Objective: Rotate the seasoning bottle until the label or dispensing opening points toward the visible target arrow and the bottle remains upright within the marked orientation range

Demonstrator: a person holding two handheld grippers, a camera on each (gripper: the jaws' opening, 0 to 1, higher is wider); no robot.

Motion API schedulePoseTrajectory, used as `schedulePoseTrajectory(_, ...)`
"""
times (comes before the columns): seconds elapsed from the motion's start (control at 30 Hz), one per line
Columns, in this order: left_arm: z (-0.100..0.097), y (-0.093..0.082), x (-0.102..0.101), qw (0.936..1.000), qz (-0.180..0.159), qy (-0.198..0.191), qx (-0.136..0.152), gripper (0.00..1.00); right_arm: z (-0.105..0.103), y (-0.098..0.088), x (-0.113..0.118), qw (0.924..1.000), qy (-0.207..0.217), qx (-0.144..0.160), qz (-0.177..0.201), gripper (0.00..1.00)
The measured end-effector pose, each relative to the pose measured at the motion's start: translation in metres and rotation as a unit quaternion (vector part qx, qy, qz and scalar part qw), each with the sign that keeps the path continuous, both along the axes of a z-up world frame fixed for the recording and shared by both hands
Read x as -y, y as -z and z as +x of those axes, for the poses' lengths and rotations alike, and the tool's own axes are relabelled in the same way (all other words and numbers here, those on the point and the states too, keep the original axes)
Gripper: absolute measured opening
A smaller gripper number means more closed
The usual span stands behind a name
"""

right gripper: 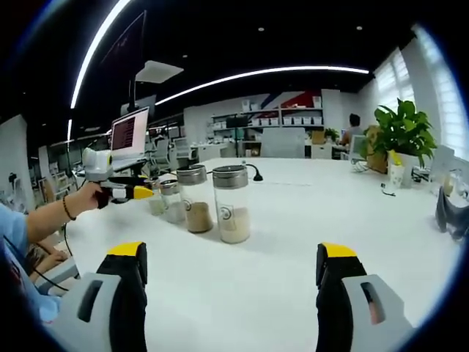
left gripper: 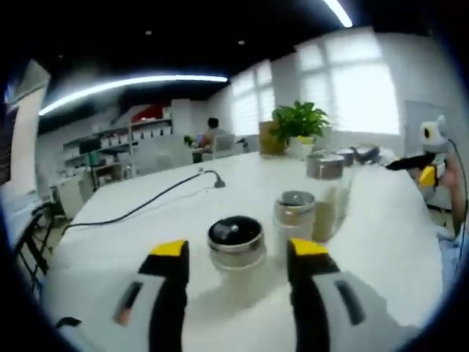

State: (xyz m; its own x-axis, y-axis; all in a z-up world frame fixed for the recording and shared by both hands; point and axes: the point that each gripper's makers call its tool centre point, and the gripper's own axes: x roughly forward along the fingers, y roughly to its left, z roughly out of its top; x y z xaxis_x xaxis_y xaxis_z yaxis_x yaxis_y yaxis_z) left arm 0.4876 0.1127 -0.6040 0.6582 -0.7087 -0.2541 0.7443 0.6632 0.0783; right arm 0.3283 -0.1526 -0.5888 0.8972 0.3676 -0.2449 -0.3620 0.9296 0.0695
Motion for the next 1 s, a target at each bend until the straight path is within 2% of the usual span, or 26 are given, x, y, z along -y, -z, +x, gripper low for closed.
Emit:
schedulePoseTrajectory(0.03, -0.001, 0.004, -0.002, 0.9997, -0.007, 0.011, -0.021, 0.58, 0.000, 0.001, -0.001, 1.0000, -0.001, -0.001, 0.000, 0.99)
schedulePoseTrajectory(0.07, 0.000, 0.005, -0.003, 0.9994, -0.015, 0.012, -0.029, 0.59, 0.000, 0.001, -0.001, 1.0000, -0.002, -0.003, -0.002, 0.99)
schedulePoseTrajectory(0.13, 0.004, 0.007, -0.008, 0.9992, -0.026, 0.006, -0.029, 0.59, 0.000, 0.002, -0.002, 1.0000, -0.004, -0.005, -0.005, 0.99)
schedulePoseTrajectory(0.27, 0.006, 0.018, -0.009, 0.9996, -0.006, 0.017, -0.022, 0.63, -0.001, 0.003, -0.004, 1.0000, -0.006, -0.006, -0.001, 0.99)
schedulePoseTrajectory(0.3, 0.006, 0.020, -0.010, 0.9997, -0.002, 0.010, -0.023, 0.64, -0.001, 0.004, -0.004, 0.9999, -0.007, -0.008, -0.003, 0.99)
schedulePoseTrajectory(0.33, 0.008, 0.022, -0.014, 0.9996, 0.001, -0.013, -0.024, 0.63, -0.001, 0.004, -0.004, 0.9999, -0.007, -0.009, -0.004, 0.99)
schedulePoseTrajectory(0.37, 0.011, 0.023, -0.018, 0.9988, -0.002, -0.041, -0.025, 0.63, -0.001, 0.005, -0.003, 0.9999, -0.007, -0.010, -0.003, 0.99)
schedulePoseTrajectory(0.4, 0.015, 0.026, -0.030, 0.9950, 0.014, -0.096, -0.024, 0.62, -0.001, 0.006, -0.003, 0.9999, -0.005, -0.011, -0.003, 0.99)
schedulePoseTrajectory(0.43, 0.011, 0.026, -0.028, 0.9937, 0.007, -0.108, -0.027, 0.64, -0.001, 0.006, -0.003, 0.9999, -0.005, -0.012, -0.002, 0.99)
schedulePoseTrajectory(0.47, 0.010, 0.022, -0.024, 0.9942, 0.001, -0.106, -0.015, 0.63, 0.000, 0.006, -0.003, 0.9999, -0.005, -0.012, -0.002, 0.99)
schedulePoseTrajectory(0.53, 0.005, 0.023, -0.018, 0.9936, -0.001, -0.112, -0.014, 0.58, -0.001, 0.007, -0.004, 0.9999, -0.008, -0.015, -0.003, 0.99)
schedulePoseTrajectory(0.77, 0.005, 0.024, -0.006, 0.9862, -0.045, -0.155, -0.037, 0.59, -0.002, 0.008, -0.003, 0.9998, -0.007, -0.018, -0.004, 0.99)
schedulePoseTrajectory(0.83, 0.010, 0.029, -0.010, 0.9799, -0.056, -0.185, -0.048, 0.55, -0.002, 0.008, -0.002, 0.9998, -0.007, -0.018, -0.004, 0.99)
schedulePoseTrajectory(0.9, 0.012, 0.032, -0.013, 0.9739, -0.075, -0.204, -0.065, 0.47, -0.002, 0.008, -0.002, 0.9998, -0.007, -0.018, -0.004, 0.99)
schedulePoseTrajectory(0.97, 0.013, 0.030, -0.011, 0.9756, -0.066, -0.204, -0.048, 0.46, -0.002, 0.009, -0.002, 0.9998, -0.007, -0.020, -0.004, 0.99)
schedulePoseTrajectory(1.0, 0.013, 0.029, -0.011, 0.9775, -0.049, -0.203, -0.034, 0.46, -0.002, 0.009, -0.003, 0.9998, -0.008, -0.020, -0.005, 0.99)
